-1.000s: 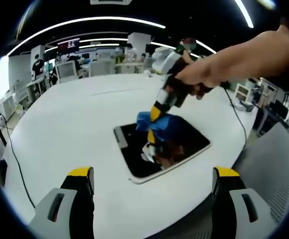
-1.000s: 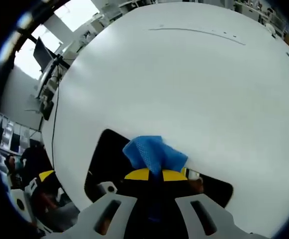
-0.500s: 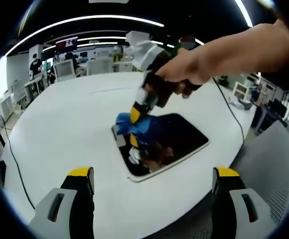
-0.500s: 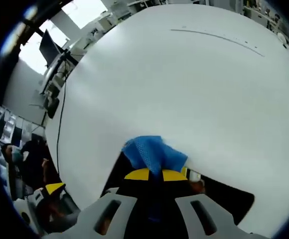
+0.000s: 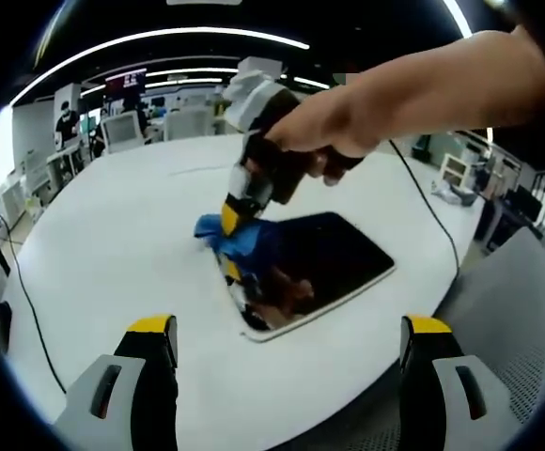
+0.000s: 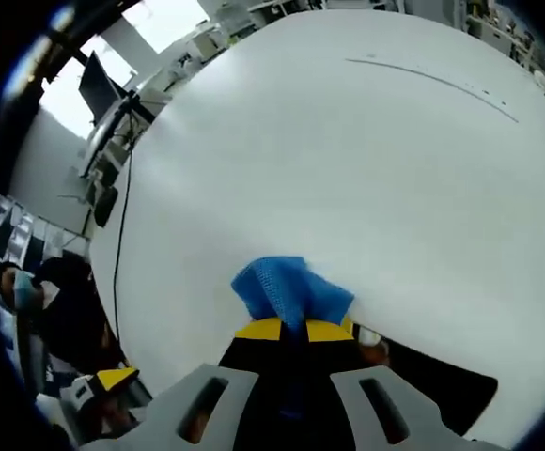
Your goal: Wipe the mirror surface with the cleaning cloth until all visible marks leave the cleaned area.
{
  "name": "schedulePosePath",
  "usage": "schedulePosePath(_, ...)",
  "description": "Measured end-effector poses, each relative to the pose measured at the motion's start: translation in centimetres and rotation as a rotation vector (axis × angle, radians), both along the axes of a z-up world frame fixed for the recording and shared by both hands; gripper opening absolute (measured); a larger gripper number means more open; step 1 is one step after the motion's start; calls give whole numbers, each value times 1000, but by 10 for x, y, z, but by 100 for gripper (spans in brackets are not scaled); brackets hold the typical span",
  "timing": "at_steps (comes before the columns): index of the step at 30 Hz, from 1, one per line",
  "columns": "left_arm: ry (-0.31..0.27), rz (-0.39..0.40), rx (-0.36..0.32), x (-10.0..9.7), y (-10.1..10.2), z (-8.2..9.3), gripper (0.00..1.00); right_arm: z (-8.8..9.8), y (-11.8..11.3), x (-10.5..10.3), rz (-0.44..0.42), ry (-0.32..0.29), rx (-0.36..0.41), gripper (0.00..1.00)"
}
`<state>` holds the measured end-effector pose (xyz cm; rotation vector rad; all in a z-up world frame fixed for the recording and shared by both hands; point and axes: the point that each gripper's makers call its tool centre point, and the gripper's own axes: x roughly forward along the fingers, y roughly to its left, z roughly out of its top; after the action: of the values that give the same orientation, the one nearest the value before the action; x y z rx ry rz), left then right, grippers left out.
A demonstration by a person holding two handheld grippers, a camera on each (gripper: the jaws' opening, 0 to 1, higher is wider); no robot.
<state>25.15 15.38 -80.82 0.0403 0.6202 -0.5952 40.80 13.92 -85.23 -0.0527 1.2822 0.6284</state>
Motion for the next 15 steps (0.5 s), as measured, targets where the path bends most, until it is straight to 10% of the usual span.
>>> schedulePosePath(15, -7, 11, 7, 1, 2, 2, 99, 2, 5, -2, 19, -1, -7, 1)
